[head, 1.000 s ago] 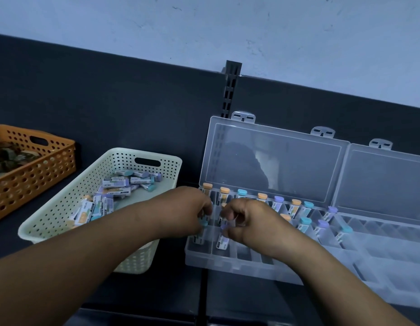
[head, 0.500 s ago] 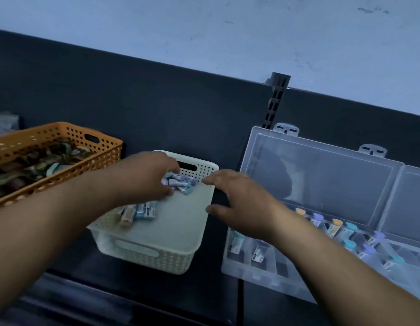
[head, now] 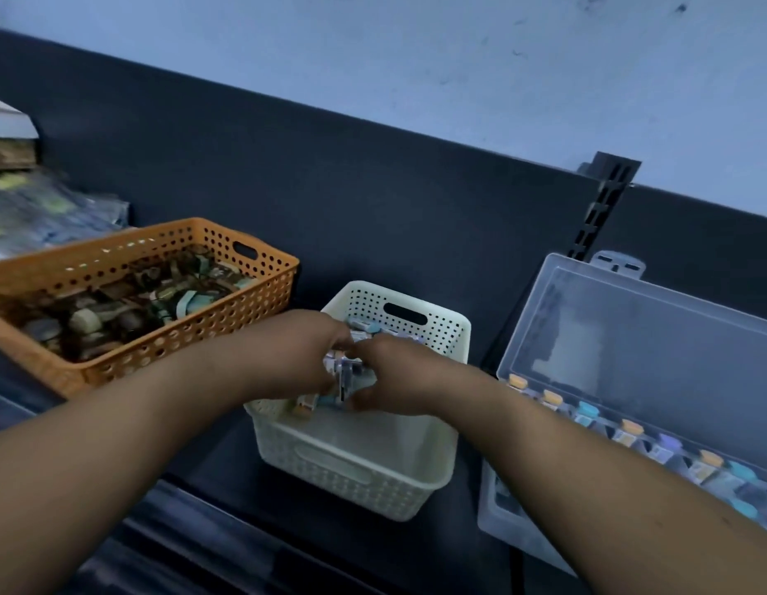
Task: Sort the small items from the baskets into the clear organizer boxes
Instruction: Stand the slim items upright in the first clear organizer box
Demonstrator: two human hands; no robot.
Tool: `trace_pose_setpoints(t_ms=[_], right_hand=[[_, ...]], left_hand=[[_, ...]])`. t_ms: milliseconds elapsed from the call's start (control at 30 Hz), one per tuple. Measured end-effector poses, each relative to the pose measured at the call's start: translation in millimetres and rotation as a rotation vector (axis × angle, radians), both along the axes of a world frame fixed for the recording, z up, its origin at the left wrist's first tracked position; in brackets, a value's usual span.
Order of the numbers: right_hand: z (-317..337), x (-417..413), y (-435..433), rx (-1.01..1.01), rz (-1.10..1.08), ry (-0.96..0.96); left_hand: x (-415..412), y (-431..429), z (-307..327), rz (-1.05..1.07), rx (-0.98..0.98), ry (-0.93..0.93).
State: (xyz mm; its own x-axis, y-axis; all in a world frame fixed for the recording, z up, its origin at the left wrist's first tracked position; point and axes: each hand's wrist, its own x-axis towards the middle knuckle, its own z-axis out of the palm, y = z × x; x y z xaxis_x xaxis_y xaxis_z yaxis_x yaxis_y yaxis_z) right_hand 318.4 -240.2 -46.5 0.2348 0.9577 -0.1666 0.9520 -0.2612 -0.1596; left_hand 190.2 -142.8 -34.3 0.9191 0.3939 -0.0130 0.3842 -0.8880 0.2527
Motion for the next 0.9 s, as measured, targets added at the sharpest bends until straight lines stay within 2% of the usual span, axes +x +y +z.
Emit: trace_pose_setpoints(t_ms=[300, 467, 700, 900], right_hand=[[-8, 3, 6, -0.067, -0.073, -0.005], [23, 22, -18, 0.137, -0.199, 0.078], [31, 28, -48, 0.374, -0.312, 0.354], [30, 33, -66, 0.437, -0.354, 0.475]], left_hand=[[1, 6, -3, 0.003, -0.045, 0.006], [17, 5, -9, 0.006, 0.036, 0.067], [58, 5, -14, 0.025, 0.190, 0.114], [73, 2, -13, 0.048, 0.233, 0.192]])
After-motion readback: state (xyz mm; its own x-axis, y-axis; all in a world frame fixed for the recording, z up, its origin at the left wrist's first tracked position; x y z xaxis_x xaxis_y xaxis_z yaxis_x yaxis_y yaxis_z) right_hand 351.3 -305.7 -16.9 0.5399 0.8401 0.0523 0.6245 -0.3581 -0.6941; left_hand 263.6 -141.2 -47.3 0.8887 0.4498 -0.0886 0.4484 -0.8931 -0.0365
